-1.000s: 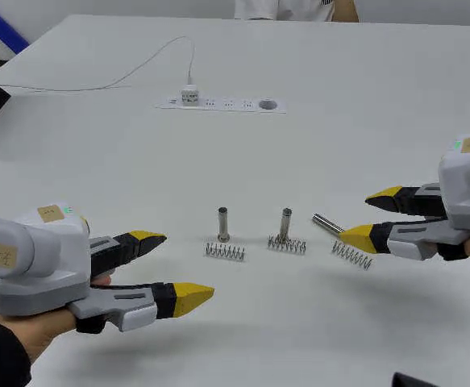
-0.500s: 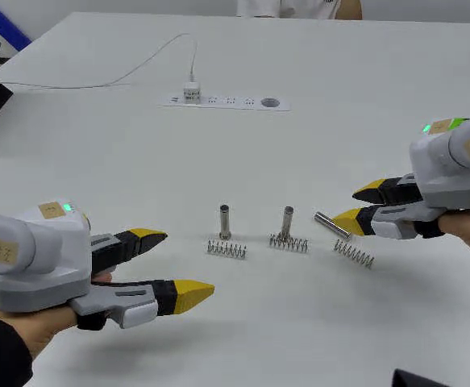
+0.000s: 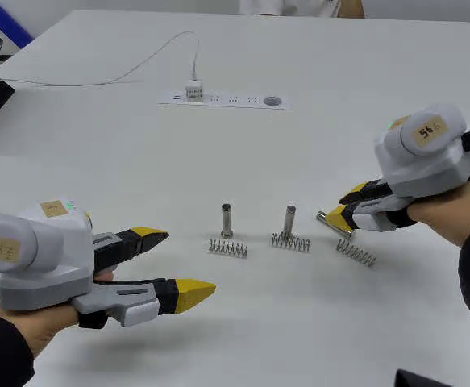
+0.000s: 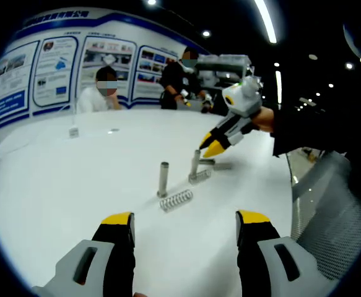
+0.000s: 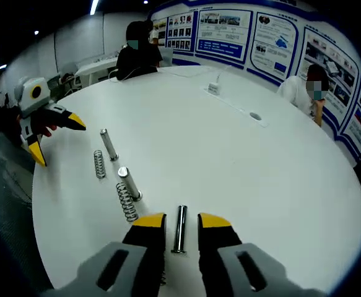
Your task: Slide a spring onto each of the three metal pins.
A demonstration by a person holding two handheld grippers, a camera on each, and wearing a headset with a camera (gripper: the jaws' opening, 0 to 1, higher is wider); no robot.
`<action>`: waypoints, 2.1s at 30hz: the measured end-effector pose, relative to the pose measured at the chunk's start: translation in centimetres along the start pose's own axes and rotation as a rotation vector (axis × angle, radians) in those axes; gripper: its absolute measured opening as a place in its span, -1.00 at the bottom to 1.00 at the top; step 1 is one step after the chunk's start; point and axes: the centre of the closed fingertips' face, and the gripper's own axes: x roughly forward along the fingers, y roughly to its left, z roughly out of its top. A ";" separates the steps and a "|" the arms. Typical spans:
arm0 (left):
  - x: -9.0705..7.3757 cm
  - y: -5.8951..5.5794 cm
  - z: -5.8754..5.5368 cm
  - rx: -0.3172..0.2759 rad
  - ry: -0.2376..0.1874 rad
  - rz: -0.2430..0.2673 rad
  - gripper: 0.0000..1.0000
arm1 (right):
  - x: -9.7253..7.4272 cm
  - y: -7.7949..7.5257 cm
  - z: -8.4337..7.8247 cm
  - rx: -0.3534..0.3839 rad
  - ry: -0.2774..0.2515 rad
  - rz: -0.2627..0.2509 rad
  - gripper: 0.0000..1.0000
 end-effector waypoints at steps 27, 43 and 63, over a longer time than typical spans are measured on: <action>0.0 0.1 -0.2 -0.005 0.003 0.000 0.34 | 2.8 0.1 -0.9 0.033 0.191 0.038 -0.80; 0.0 0.1 -0.2 -0.005 0.001 -0.001 0.34 | 3.1 0.2 -1.2 0.019 0.338 0.063 -0.80; 0.0 0.1 0.0 0.001 -0.003 0.001 0.34 | 2.8 0.3 -1.4 0.058 0.363 0.045 -0.83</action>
